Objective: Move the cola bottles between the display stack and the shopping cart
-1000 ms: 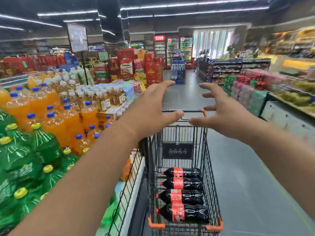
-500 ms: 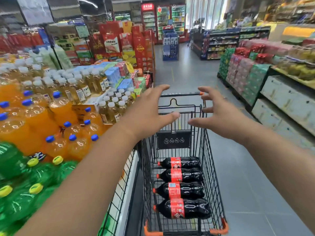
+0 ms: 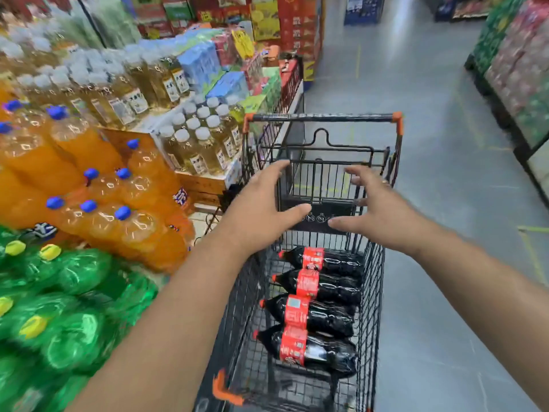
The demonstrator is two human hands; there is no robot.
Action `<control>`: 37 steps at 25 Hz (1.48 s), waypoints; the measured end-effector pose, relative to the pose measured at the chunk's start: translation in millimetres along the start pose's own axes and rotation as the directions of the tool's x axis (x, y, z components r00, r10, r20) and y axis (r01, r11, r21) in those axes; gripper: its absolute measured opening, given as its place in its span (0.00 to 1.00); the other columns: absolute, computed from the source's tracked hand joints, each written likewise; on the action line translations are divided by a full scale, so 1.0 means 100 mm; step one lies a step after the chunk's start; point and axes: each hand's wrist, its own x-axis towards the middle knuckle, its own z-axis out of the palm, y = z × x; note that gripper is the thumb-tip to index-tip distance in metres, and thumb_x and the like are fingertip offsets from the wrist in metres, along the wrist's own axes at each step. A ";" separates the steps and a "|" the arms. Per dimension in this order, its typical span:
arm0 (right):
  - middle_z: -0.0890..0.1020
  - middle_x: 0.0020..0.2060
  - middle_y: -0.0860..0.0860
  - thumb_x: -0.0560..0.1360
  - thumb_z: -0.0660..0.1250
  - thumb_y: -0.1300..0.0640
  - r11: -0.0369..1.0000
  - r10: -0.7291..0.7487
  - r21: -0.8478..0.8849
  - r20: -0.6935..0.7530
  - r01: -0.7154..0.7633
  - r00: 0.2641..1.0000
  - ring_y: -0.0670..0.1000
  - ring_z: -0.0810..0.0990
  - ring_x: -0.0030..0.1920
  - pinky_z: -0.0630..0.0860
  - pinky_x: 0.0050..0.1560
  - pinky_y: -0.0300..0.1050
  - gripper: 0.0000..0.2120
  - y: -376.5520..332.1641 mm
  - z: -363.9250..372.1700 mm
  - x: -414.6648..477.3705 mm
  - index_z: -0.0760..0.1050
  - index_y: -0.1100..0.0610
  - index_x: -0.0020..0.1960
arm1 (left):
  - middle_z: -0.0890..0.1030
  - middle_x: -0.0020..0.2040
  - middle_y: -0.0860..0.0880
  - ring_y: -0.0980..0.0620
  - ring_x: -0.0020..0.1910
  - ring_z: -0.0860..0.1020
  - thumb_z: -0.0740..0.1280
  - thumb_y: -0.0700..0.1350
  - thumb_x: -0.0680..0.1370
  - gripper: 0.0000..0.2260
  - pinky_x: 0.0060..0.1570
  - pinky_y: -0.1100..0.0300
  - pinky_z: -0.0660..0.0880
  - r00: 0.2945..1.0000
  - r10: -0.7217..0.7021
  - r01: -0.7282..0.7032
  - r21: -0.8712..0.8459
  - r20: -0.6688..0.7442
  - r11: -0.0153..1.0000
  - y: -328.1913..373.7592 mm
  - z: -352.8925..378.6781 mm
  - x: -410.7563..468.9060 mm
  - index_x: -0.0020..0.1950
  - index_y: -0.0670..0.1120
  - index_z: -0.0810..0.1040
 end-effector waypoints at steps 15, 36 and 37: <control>0.60 0.75 0.53 0.67 0.79 0.49 0.985 0.161 -0.016 0.428 -0.170 0.889 0.54 0.71 0.68 0.72 0.66 0.52 0.50 1.36 1.91 0.45 0.49 0.40 0.77 | 0.66 0.78 0.50 0.51 0.76 0.66 0.73 0.53 0.78 0.40 0.68 0.59 0.62 0.853 -0.481 0.509 -0.115 0.202 0.853 -1.65 1.55 -0.29 0.83 0.55 0.51; 0.64 0.70 0.58 0.66 0.77 0.41 0.867 0.465 -0.432 0.524 -0.248 0.713 0.60 0.68 0.69 0.66 0.70 0.53 0.47 2.98 3.76 -0.18 0.58 0.52 0.77 | 0.59 0.76 0.44 0.41 0.71 0.69 0.72 0.57 0.77 0.34 0.65 0.56 0.69 0.450 -0.868 0.891 -0.169 0.211 0.420 -3.34 3.79 -0.62 0.79 0.48 0.63; 0.64 0.69 0.57 0.66 0.76 0.40 0.860 0.455 -0.467 0.520 -0.205 0.723 0.60 0.67 0.68 0.66 0.69 0.54 0.46 3.00 3.78 -0.19 0.58 0.51 0.77 | 0.58 0.76 0.44 0.41 0.70 0.70 0.72 0.56 0.77 0.34 0.60 0.59 0.69 0.397 -0.892 0.911 -0.207 0.215 0.356 -3.37 3.83 -0.64 0.79 0.49 0.63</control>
